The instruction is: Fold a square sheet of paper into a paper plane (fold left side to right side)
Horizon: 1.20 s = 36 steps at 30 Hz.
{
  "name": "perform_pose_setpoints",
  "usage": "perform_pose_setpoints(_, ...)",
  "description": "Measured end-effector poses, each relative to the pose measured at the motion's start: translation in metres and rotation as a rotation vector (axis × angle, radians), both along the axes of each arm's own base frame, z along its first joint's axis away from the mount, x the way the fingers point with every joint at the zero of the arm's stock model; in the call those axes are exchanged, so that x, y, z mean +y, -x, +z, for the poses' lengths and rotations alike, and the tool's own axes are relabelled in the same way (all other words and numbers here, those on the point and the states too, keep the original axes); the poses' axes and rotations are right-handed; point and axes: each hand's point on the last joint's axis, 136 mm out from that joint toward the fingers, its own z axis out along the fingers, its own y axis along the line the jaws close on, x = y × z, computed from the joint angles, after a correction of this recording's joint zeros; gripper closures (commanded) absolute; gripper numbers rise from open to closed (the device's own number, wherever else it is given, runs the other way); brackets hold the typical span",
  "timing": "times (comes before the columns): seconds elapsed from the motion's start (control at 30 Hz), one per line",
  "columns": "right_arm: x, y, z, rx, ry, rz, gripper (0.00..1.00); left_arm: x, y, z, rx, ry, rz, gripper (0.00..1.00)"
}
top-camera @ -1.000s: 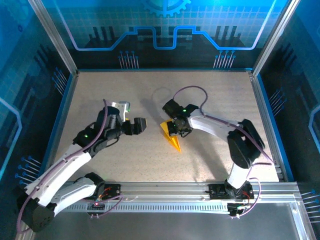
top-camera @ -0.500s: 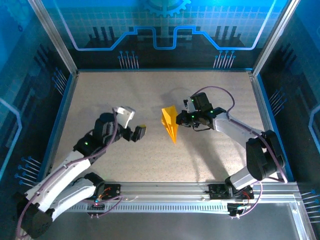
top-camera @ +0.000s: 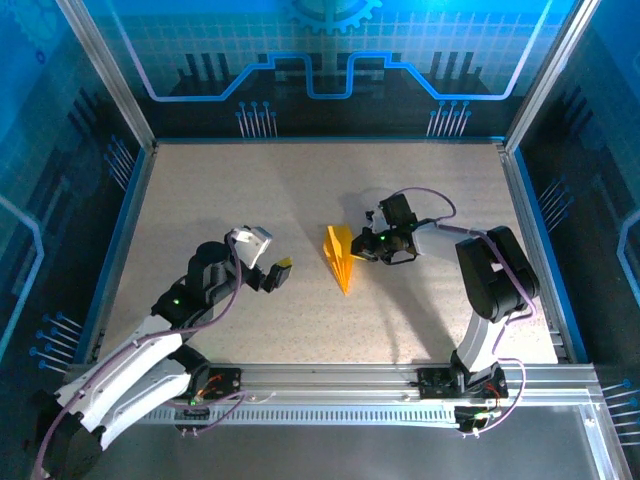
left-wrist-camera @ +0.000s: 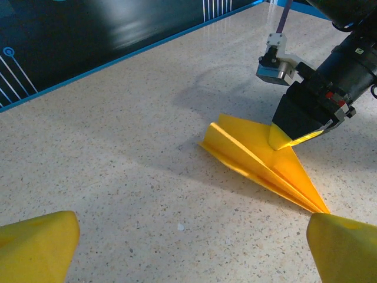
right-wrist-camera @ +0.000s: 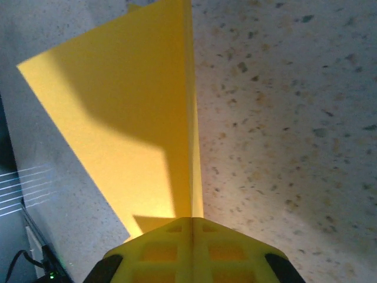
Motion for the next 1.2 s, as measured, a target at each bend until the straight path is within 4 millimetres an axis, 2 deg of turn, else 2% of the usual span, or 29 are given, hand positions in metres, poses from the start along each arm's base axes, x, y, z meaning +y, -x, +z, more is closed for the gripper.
perform_pose_setpoints(0.2, -0.009, 0.002, -0.007, 0.004, 0.019, -0.006, 0.84, -0.001, 0.001, 0.0, 0.0, 0.002, -0.006, 0.0)
perform_pose_setpoints(0.4, -0.014, 0.005, -0.01, 0.005, 0.051, -0.004, 0.66, -0.001, 0.0, 0.001, -0.001, 0.003, -0.007, 0.0)
perform_pose_setpoints(0.6, -0.031, 0.011, 0.007, -0.03, 0.146, -0.025, 0.53, -0.001, 0.0, 0.001, -0.001, 0.003, -0.007, 0.0)
perform_pose_setpoints(0.73, -0.033, 0.018, 0.03, -0.069, 0.235, -0.015, 0.52, -0.001, 0.001, 0.001, -0.001, 0.003, -0.007, 0.0)
perform_pose_setpoints(0.9, -0.007, 0.029, 0.049, -0.105, 0.3, 0.058, 0.52, -0.002, 0.001, 0.001, 0.0, 0.004, -0.009, 0.0)
perform_pose_setpoints(1.0, 0.004, 0.034, 0.048, -0.098, 0.329, 0.092, 0.52, -0.002, 0.001, 0.001, 0.0, 0.005, -0.014, 0.0)
perform_pose_setpoints(1.2, 0.008, 0.036, 0.024, -0.036, 0.386, 0.116, 0.53, -0.002, 0.001, 0.001, 0.0, 0.006, -0.014, 0.0)
